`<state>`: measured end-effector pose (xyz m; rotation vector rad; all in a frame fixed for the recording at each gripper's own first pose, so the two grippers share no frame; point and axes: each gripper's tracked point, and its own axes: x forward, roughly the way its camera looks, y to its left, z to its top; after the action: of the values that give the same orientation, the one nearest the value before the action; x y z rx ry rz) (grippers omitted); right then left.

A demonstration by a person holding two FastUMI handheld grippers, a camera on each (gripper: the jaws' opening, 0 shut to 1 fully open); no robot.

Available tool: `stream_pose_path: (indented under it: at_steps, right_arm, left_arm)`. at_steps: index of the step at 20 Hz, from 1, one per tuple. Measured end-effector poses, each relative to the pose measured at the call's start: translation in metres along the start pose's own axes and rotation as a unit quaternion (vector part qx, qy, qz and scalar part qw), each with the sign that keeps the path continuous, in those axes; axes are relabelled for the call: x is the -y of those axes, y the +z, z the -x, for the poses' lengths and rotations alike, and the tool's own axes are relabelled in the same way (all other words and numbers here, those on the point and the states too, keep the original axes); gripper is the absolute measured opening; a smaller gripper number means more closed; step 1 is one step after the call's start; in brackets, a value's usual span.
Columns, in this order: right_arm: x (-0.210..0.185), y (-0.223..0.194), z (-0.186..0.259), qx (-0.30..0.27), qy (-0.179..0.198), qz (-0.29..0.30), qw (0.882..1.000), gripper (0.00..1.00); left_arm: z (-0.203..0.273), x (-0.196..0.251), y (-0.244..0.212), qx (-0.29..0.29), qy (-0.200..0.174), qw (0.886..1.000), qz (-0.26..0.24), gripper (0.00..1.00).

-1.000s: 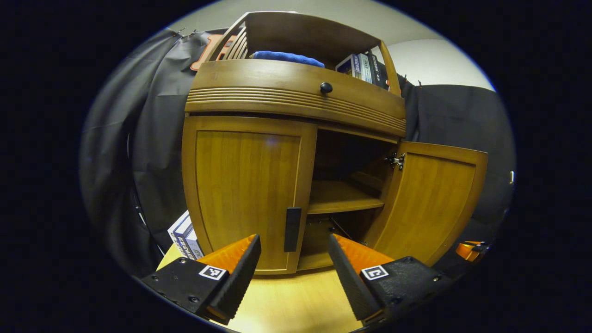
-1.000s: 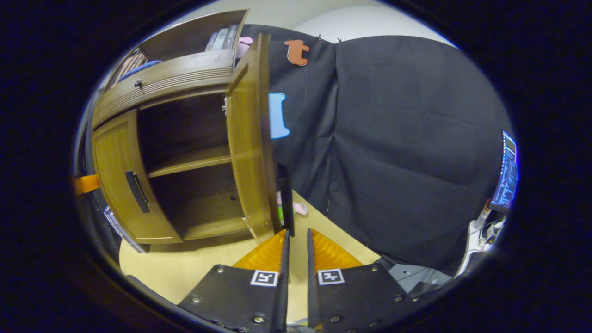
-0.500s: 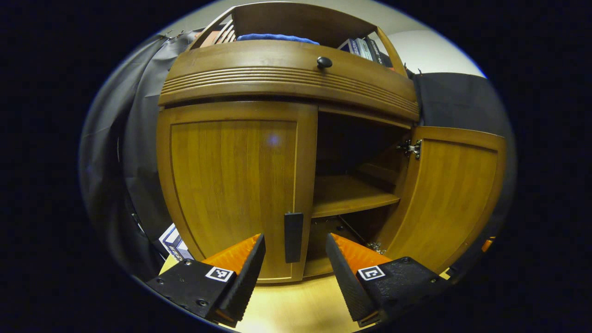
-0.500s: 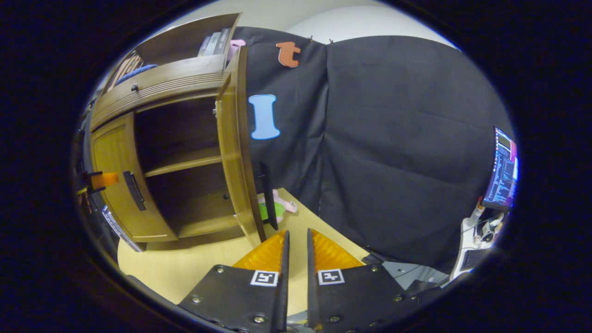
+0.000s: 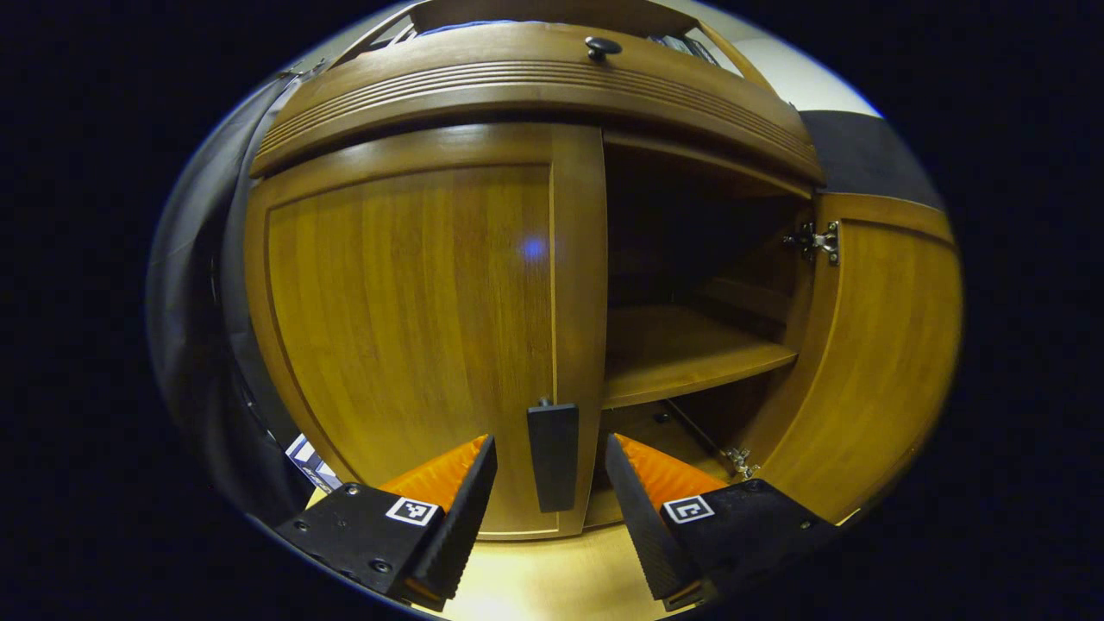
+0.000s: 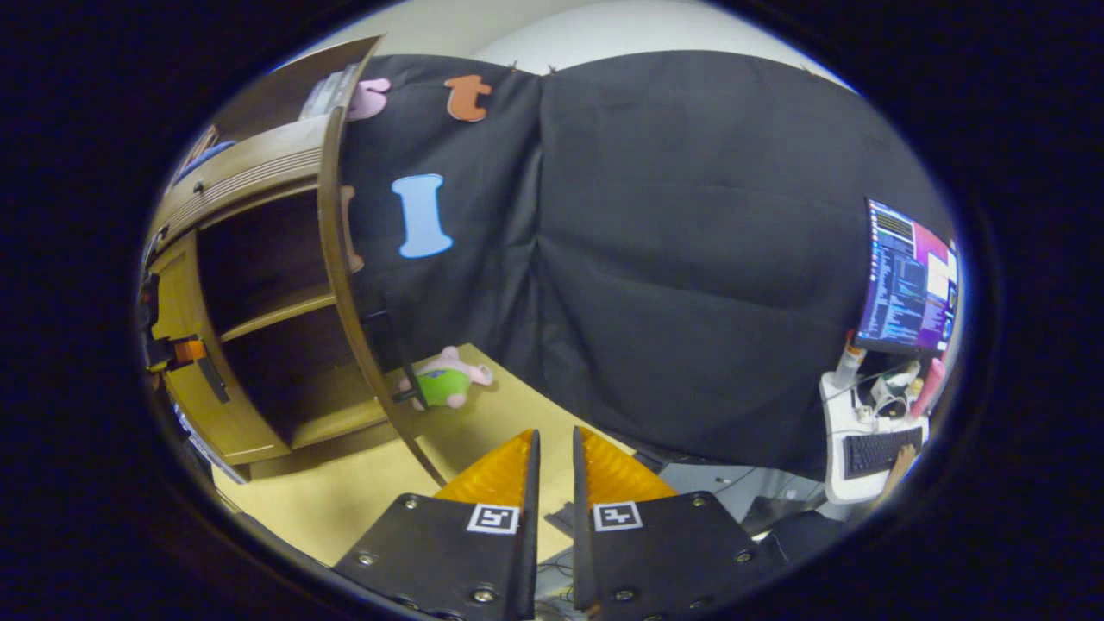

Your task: Open the right door of the double-door shoe cabinet with the right hand, and open the left door with the left hand.

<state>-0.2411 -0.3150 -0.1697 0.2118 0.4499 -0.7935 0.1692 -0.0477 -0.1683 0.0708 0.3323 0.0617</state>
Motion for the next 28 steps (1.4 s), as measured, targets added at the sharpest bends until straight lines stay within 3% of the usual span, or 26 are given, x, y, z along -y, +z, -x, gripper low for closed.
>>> stream_pose_path:
  at_steps: [2, 4, 6, 8, 9, 10, 11, 17, 28]
  right_arm:
    - [0.013, -0.003, 0.005, 0.001, -0.016, -0.009, 1.0, 0.17]
    - [0.021, -0.006, 0.01, 0.0, -0.027, -0.015, 1.0, 0.17]
    - [0.025, -0.012, 0.015, -0.005, -0.031, -0.019, 0.999, 0.17]
    - [0.027, -0.018, 0.019, -0.01, -0.033, -0.019, 0.999, 0.17]
    - [0.027, -0.019, 0.021, -0.01, -0.033, -0.019, 0.999, 0.17]
    - [0.028, -0.021, 0.024, -0.011, -0.032, -0.019, 0.999, 0.17]
    - [0.027, -0.021, 0.027, -0.012, -0.03, -0.017, 0.999, 0.17]
    - [0.01, -0.025, 0.035, -0.015, -0.003, -0.006, 1.0, 0.17]
    - [-0.06, -0.034, 0.044, -0.033, 0.1, 0.037, 0.994, 0.19]
  left_arm:
    - [-0.009, 0.001, -0.003, -0.005, 0.001, 1.0, 0.003, 0.8]
    - [-0.016, 0.002, -0.006, -0.009, 0.0, 1.0, 0.006, 0.72]
    - [-0.024, 0.003, -0.009, -0.011, 0.001, 1.0, 0.01, 0.7]
    - [-0.027, -0.001, -0.013, -0.014, 0.003, 1.0, 0.023, 0.56]
    - [-0.024, 0.0, -0.009, -0.007, 0.007, 0.999, 0.032, 0.38]
    - [-0.028, -0.002, -0.012, -0.009, 0.005, 0.999, 0.035, 0.39]
    - [-0.022, -0.002, -0.012, -0.011, 0.005, 0.999, 0.037, 0.33]
    - [0.014, -0.003, -0.019, -0.002, -0.025, 0.999, 0.041, 0.33]
    - [0.095, -0.023, -0.037, 0.008, -0.06, 0.997, 0.05, 0.33]
